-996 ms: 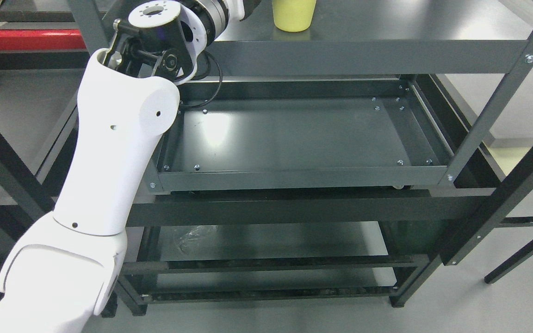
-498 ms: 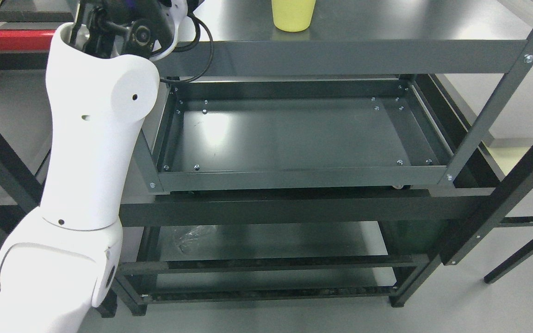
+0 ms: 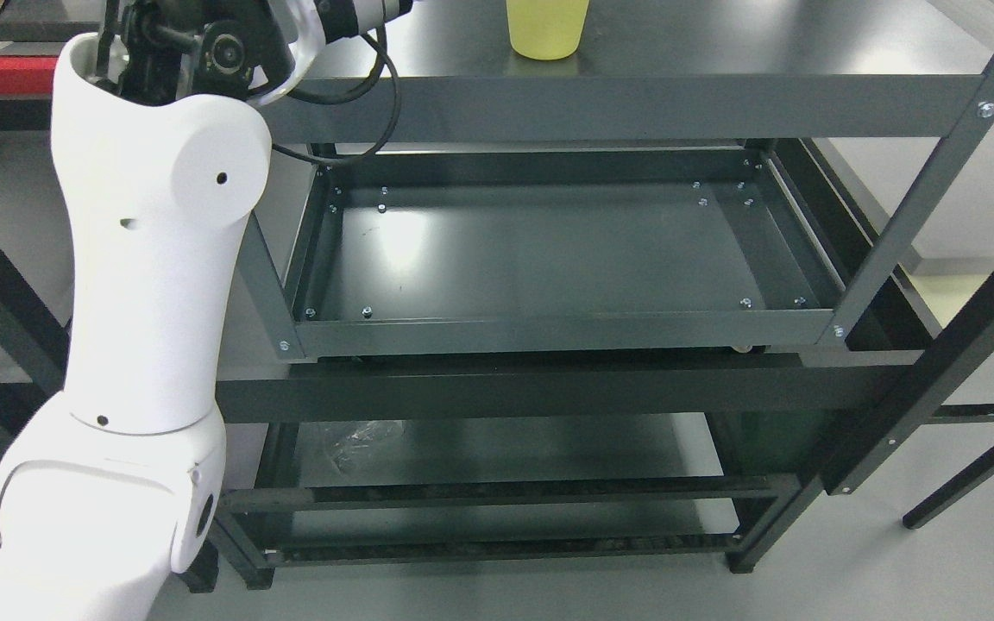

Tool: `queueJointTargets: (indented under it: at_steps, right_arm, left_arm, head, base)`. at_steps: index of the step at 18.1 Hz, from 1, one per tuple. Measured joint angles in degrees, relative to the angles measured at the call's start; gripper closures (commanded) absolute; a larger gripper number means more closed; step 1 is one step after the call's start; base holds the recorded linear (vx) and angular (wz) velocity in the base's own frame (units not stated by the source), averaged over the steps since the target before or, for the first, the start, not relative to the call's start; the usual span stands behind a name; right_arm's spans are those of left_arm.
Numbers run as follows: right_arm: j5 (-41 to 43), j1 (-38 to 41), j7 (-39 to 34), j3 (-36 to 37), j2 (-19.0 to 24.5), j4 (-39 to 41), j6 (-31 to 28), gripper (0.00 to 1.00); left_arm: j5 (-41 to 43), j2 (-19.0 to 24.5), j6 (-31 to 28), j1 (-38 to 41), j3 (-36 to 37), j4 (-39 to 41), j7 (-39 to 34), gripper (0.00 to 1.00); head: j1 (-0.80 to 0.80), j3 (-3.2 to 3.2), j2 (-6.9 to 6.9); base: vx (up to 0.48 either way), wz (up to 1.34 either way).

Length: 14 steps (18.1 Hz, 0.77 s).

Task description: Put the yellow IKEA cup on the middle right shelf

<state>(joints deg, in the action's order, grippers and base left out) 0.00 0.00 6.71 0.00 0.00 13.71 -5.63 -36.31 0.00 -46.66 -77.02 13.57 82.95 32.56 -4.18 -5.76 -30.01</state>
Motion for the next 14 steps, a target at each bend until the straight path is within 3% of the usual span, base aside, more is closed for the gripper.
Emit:
queueJointTargets:
  at_steps: [3, 5, 12, 14]
  right_arm:
    - [0.0, 0.0, 0.0, 0.0, 0.0, 0.0, 0.1, 0.0]
    - [0.0, 0.0, 0.0, 0.0, 0.0, 0.0, 0.1, 0.01]
    - [0.0, 0.0, 0.0, 0.0, 0.0, 0.0, 0.2, 0.01]
    - [0.0, 0.0, 0.0, 0.0, 0.0, 0.0, 0.2, 0.01]
  left_arm:
    - [-0.1, 0.0, -0.1, 2.0, 1.0, 1.2, 14.8, 0.06]
    - [-0.1, 0.0, -0.1, 4.6, 2.4, 2.1, 20.6, 0.05]
    - [0.7, 0.0, 0.4, 20.3, 8.6, 4.3, 25.3, 0.01]
    - [3.3, 0.0, 5.3, 25.2, 9.8, 4.3, 23.9, 0.01]
  head:
    - [0.0, 0.0, 0.0]
    - [0.0, 0.0, 0.0]
    - [0.0, 0.0, 0.0]
    - [0.0, 0.0, 0.0]
  base:
    - [0.0, 0.0]
    - [0.0, 0.0]
    - [0.0, 0.0]
    - [0.0, 0.0]
